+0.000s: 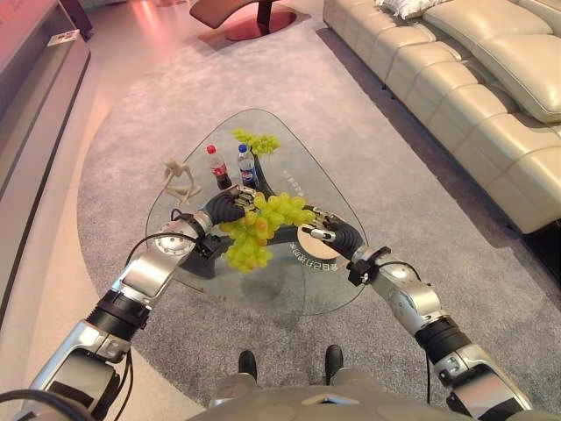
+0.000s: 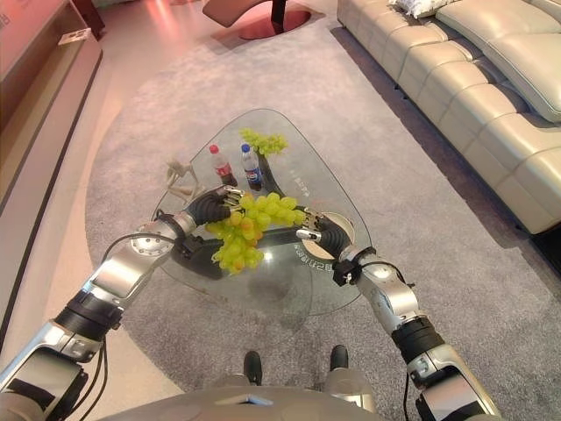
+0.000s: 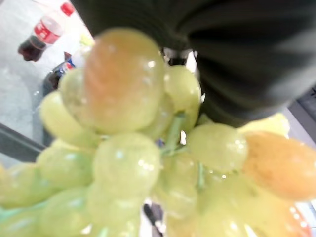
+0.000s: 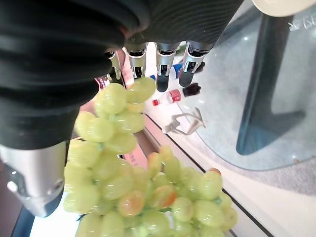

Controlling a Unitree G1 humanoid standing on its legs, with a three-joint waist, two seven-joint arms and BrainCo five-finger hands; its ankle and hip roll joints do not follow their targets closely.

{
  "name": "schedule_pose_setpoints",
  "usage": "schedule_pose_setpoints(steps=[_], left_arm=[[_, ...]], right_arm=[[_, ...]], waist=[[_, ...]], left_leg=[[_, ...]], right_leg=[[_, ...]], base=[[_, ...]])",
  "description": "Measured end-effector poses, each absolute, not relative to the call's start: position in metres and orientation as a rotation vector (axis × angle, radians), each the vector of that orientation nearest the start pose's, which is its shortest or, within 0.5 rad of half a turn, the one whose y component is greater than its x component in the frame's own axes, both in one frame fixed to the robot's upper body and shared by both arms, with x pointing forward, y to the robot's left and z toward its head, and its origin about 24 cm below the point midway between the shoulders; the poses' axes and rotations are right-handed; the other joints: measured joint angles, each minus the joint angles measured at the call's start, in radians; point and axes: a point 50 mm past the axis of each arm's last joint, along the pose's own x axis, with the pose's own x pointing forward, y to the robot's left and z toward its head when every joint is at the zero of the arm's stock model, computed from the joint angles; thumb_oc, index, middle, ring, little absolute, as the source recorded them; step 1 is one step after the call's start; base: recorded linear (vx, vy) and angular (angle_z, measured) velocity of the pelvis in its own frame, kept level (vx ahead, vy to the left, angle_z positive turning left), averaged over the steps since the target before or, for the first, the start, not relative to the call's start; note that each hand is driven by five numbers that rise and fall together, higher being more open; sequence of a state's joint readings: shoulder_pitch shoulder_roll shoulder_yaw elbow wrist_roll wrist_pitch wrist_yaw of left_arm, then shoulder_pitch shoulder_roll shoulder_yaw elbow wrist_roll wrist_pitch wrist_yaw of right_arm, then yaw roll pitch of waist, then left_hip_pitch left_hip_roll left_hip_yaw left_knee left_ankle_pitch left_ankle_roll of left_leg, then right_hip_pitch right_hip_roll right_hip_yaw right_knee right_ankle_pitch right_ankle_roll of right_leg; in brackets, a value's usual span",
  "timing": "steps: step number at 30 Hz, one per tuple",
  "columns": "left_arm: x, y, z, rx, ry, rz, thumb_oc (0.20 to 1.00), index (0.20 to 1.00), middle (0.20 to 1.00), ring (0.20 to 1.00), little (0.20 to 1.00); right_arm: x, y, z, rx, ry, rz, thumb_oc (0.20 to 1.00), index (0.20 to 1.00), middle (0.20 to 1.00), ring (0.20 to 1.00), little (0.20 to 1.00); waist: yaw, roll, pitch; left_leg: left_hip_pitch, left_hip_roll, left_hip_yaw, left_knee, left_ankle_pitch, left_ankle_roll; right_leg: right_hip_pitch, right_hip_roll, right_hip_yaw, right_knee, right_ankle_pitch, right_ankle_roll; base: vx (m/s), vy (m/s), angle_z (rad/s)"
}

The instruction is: Pick up fruits into the plate

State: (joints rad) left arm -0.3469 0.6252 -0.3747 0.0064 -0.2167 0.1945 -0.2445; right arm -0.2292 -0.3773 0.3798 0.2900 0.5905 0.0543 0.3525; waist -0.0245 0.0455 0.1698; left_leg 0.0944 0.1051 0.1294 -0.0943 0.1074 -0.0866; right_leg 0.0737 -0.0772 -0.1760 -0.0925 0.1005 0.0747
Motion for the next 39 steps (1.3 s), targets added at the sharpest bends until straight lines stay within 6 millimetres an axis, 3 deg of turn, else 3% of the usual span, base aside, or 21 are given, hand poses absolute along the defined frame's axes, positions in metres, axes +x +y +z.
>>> schedule_pose_setpoints(steps=[5, 22, 39], left_arm=[[0.29, 0.151, 0.09, 0.441, 0.066, -0.594, 0.2, 0.2, 0.2, 0.2, 0.2], [0.283, 0.139, 0.088, 0.361, 0.073, -0.639, 0.2, 0.2, 0.2, 0.2, 0.2], [0.278, 0.127, 0.087, 0.279, 0.07, -0.669, 0.2, 0.2, 0.2, 0.2, 0.2]], right_arm=[[0.265, -0.122, 0.007, 0.186, 0.292, 0.658, 1.0, 1.0, 1.0, 1.0, 1.0], [0.251, -0.099, -0.004, 0.221, 0.341, 0.746, 1.0, 1.0, 1.0, 1.0, 1.0], [0.245, -0.09, -0.007, 0.256, 0.368, 0.78, 1.0, 1.0, 1.0, 1.0, 1.0]], waist=[[0.003, 0.008, -0.036], [0.003, 0.011, -0.066], [0.014, 0.014, -0.073]], left_leg=[[0.005, 0.0, 0.0, 0.0, 0.001, 0.001], [0.018, -0.001, -0.009, 0.0, 0.001, 0.006], [0.019, -0.001, -0.011, 0.0, 0.003, 0.009]], right_leg=[[0.005, 0.0, -0.001, 0.0, 0.001, 0.002], [0.022, -0.007, -0.002, 0.0, -0.001, 0.004], [0.025, -0.009, -0.005, 0.0, -0.001, 0.004]], base=[[0.03, 0.007, 0.0], [0.01, 0.002, 0.01], [0.0, 0.0, 0.0]])
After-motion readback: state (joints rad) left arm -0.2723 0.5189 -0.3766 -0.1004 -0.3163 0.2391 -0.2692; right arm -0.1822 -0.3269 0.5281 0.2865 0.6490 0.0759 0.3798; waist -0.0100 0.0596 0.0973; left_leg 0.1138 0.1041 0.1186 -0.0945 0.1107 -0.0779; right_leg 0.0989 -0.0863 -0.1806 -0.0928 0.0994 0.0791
